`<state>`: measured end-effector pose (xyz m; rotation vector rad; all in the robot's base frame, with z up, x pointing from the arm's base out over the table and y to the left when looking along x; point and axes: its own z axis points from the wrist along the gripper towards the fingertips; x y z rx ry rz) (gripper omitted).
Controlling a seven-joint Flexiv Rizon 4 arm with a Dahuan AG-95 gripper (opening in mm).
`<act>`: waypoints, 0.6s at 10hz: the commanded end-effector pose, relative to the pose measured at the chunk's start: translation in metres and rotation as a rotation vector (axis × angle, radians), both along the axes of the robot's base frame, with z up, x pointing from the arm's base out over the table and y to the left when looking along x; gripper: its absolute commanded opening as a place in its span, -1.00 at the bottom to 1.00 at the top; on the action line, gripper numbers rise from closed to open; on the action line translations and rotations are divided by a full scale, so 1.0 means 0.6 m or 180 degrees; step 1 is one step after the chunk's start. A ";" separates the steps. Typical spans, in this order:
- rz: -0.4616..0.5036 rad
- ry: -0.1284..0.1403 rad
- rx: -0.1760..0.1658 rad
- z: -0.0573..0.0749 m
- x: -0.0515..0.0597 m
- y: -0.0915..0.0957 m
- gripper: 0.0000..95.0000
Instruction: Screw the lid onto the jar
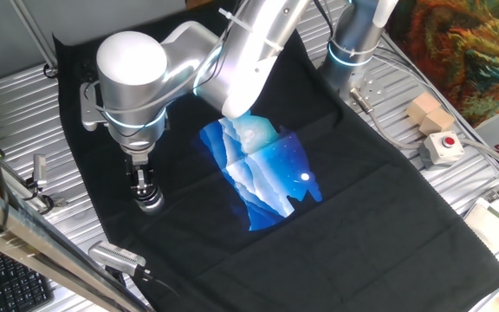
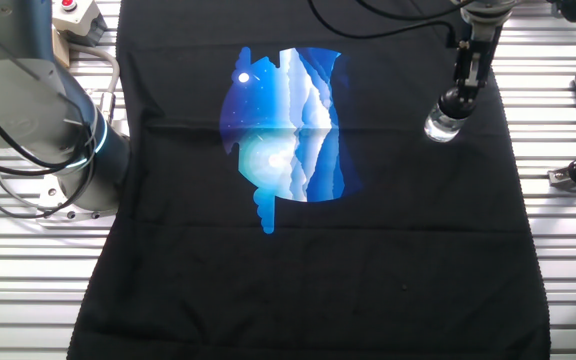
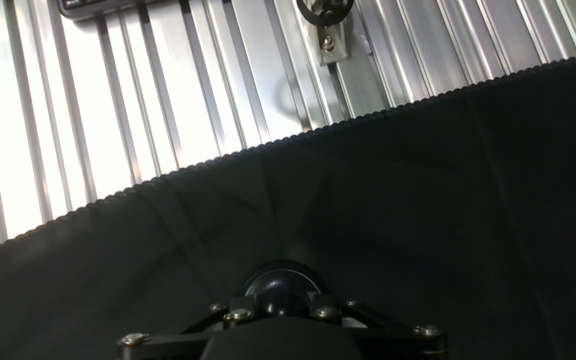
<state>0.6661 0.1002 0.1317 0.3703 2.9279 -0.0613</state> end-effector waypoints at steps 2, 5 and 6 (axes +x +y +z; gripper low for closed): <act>-0.0002 0.0009 -0.0005 -0.003 0.000 -0.001 -1.00; -0.0002 0.0010 -0.0017 -0.002 0.000 -0.001 -1.00; -0.0002 0.0008 0.0007 -0.002 0.000 -0.001 -1.00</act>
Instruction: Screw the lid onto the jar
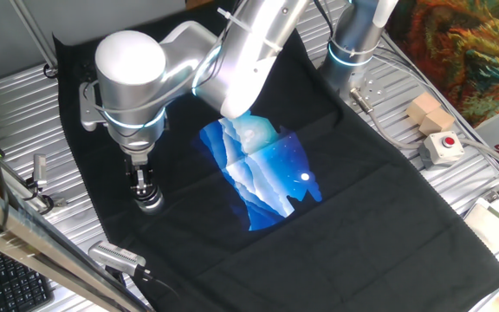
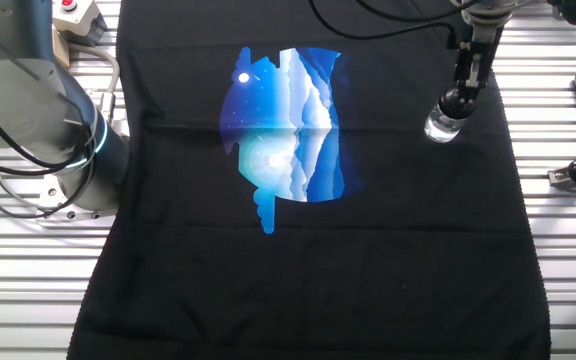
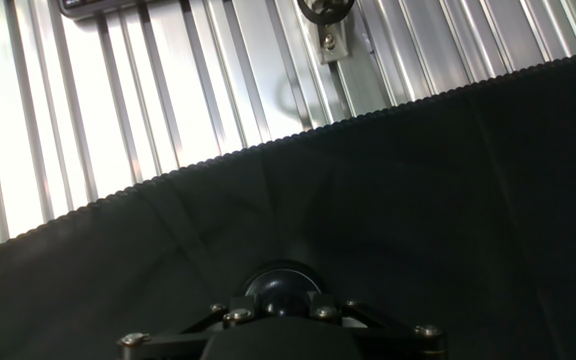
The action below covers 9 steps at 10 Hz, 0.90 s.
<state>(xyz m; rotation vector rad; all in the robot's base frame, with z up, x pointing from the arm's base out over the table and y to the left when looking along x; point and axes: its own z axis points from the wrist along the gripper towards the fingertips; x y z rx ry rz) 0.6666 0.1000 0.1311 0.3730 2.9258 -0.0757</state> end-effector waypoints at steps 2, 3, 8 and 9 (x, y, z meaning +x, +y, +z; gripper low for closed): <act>0.0008 0.0006 0.0026 0.001 0.000 0.000 -1.00; 0.0008 0.0015 0.0020 0.001 0.000 0.000 -1.00; 0.0007 0.0024 0.0023 0.001 0.000 0.000 -1.00; 0.0007 0.0022 0.0019 0.001 0.000 0.001 -1.00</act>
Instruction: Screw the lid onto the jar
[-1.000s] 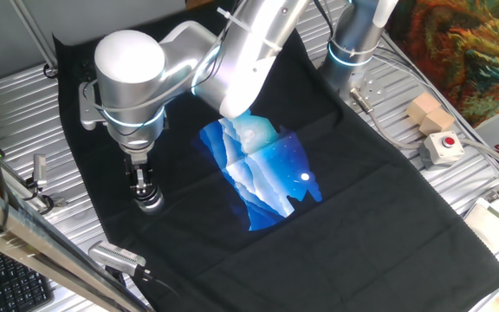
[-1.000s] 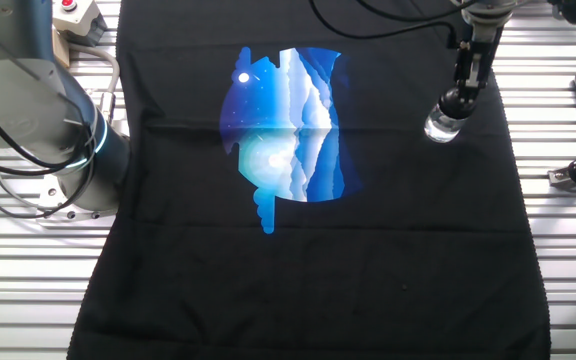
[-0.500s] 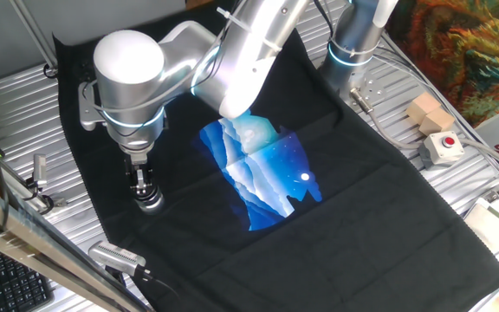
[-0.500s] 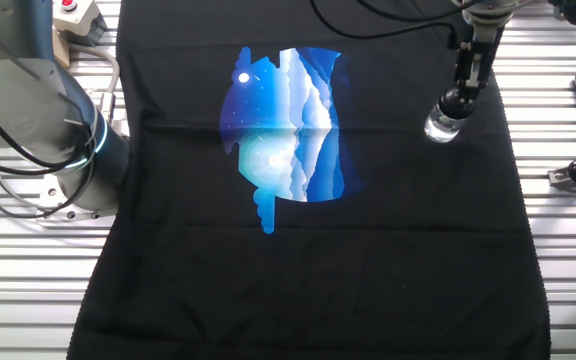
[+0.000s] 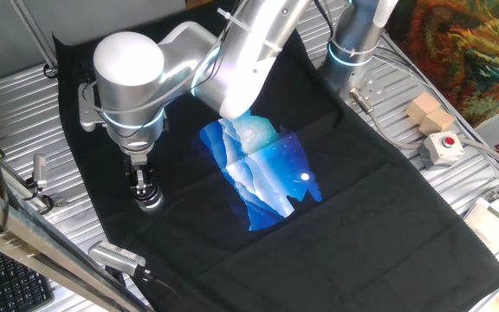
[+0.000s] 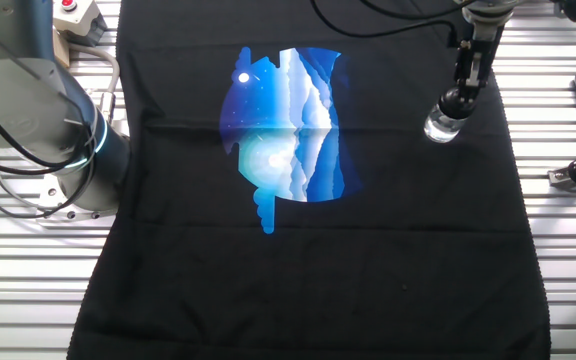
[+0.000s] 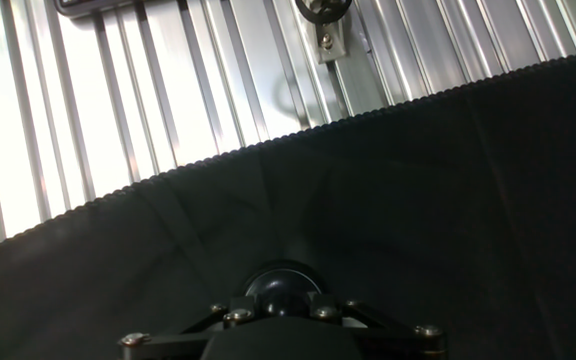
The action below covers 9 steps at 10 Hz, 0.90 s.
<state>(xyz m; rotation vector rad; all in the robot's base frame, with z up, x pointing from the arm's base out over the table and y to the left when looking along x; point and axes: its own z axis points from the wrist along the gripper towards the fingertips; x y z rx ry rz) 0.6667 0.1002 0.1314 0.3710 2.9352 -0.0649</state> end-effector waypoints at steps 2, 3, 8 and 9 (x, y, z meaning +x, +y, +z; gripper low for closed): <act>0.0024 -0.0011 -0.0002 0.002 0.000 0.001 -1.00; 0.0043 -0.0011 -0.0014 0.002 0.000 0.002 -1.00; 0.0123 -0.0044 0.0001 0.002 0.000 0.002 -1.00; 0.0122 -0.0046 0.0001 0.002 0.000 0.002 -1.00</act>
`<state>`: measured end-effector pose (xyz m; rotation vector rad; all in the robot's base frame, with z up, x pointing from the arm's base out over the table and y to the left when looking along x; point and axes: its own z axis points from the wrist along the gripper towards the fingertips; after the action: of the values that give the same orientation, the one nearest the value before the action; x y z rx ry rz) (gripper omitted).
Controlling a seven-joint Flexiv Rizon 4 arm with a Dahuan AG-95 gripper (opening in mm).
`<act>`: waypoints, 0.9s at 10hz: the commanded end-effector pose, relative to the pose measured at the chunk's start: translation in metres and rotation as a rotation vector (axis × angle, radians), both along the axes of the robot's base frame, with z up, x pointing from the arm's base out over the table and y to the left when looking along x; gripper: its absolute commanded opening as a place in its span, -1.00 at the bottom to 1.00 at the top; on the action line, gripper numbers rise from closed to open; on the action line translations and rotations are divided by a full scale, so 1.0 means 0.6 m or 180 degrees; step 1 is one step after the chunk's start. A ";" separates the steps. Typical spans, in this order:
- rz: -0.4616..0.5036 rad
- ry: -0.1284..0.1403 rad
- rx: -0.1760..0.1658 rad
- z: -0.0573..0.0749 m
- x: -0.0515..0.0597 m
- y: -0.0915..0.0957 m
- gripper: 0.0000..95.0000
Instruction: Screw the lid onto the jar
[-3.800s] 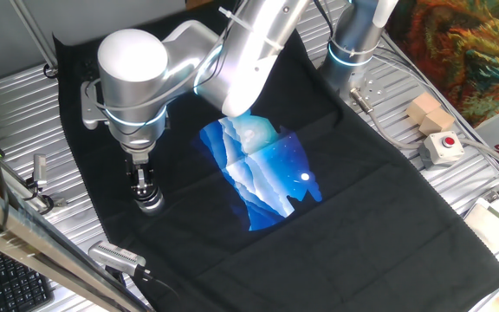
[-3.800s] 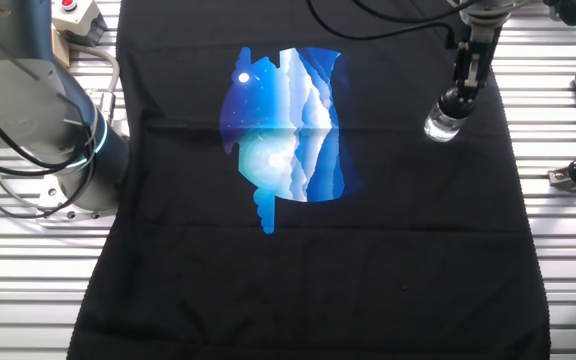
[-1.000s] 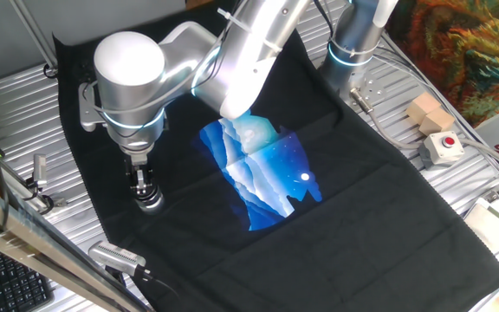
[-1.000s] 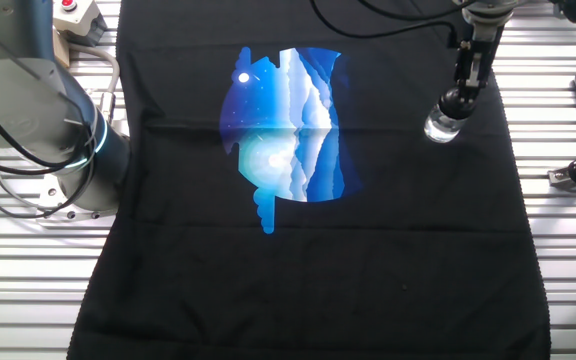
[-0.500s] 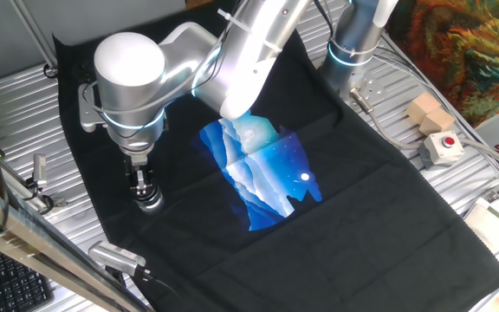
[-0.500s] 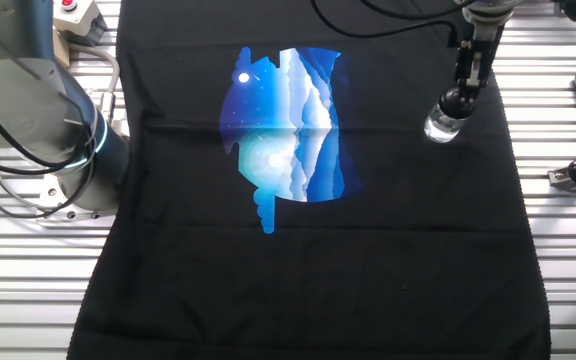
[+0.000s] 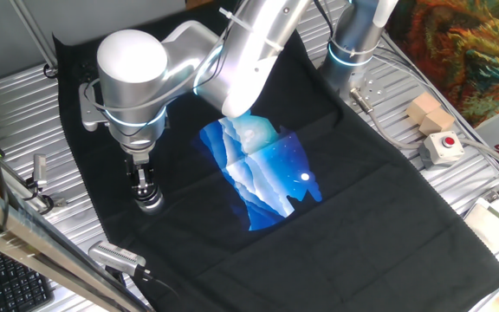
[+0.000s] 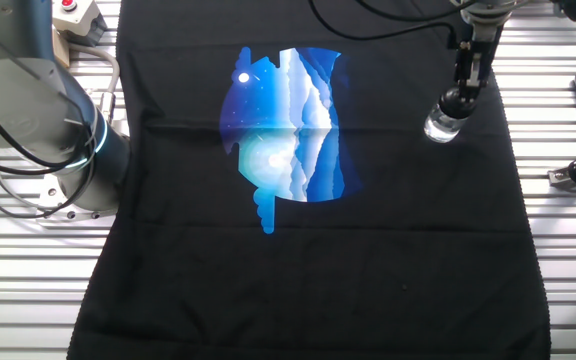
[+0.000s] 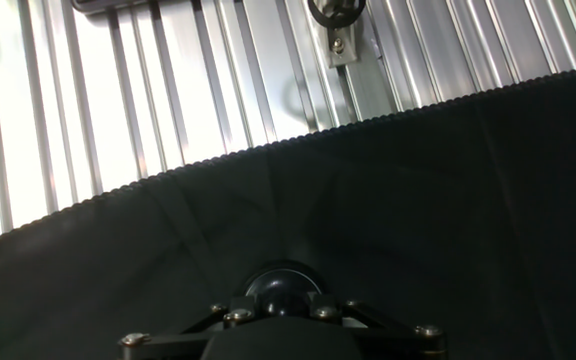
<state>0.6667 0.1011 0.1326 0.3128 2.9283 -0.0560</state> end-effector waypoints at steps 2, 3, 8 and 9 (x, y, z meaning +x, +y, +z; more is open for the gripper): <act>-0.0011 -0.0031 -0.0008 0.000 0.000 0.000 -1.00; -0.0005 -0.0037 -0.0017 0.000 0.000 0.000 -1.00; 0.0004 -0.0049 -0.0021 0.000 0.000 0.001 -1.00; -0.0001 -0.0060 -0.0021 0.000 0.000 0.001 -1.00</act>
<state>0.6682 0.1021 0.1321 0.3098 2.9085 -0.0623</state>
